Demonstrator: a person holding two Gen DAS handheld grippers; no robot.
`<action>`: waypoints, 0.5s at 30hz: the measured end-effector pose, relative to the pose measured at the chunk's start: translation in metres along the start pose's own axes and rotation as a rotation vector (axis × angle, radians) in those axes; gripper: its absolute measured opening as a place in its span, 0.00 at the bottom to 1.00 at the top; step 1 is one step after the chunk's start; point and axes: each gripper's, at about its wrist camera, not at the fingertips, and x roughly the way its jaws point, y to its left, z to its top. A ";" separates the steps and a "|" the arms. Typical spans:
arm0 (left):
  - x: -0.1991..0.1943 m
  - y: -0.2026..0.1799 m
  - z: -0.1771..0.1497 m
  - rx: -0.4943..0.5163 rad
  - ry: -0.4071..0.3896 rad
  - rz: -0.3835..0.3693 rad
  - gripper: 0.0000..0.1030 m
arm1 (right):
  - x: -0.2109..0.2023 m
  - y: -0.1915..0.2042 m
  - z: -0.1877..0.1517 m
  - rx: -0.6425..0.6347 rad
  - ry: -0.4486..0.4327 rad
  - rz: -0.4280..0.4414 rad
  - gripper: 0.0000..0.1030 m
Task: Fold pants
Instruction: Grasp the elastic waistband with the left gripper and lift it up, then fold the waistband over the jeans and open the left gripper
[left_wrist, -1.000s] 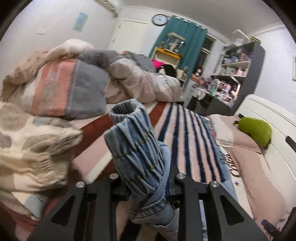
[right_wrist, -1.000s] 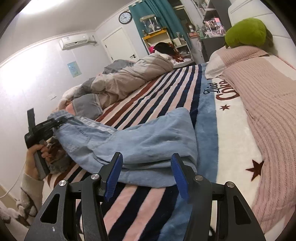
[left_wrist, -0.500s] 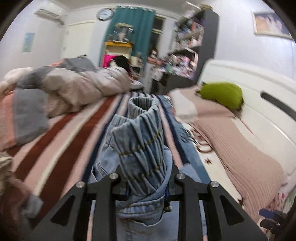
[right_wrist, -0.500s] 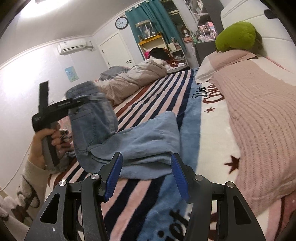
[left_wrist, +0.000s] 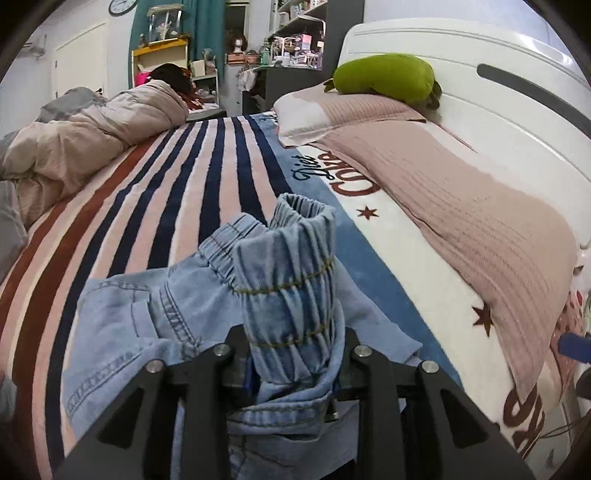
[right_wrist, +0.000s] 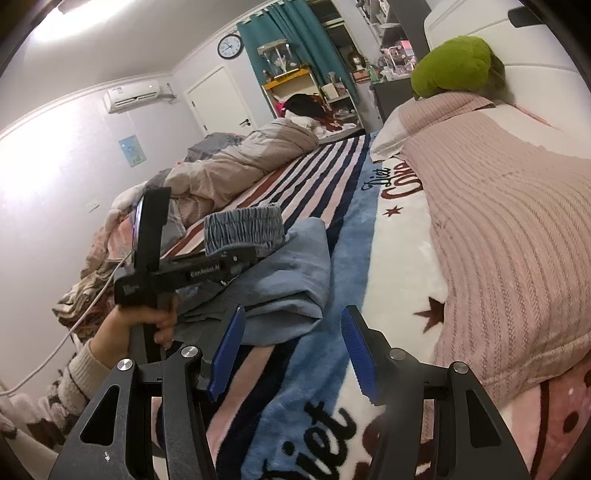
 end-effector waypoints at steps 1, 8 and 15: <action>-0.002 -0.001 0.001 0.005 0.005 -0.002 0.27 | 0.001 0.000 0.000 0.002 0.002 0.000 0.49; -0.051 0.013 -0.002 -0.016 -0.041 -0.162 0.53 | 0.014 0.001 0.010 0.014 0.000 -0.005 0.50; -0.103 0.080 -0.017 -0.069 -0.120 -0.049 0.62 | 0.059 0.033 0.030 -0.021 0.024 0.000 0.61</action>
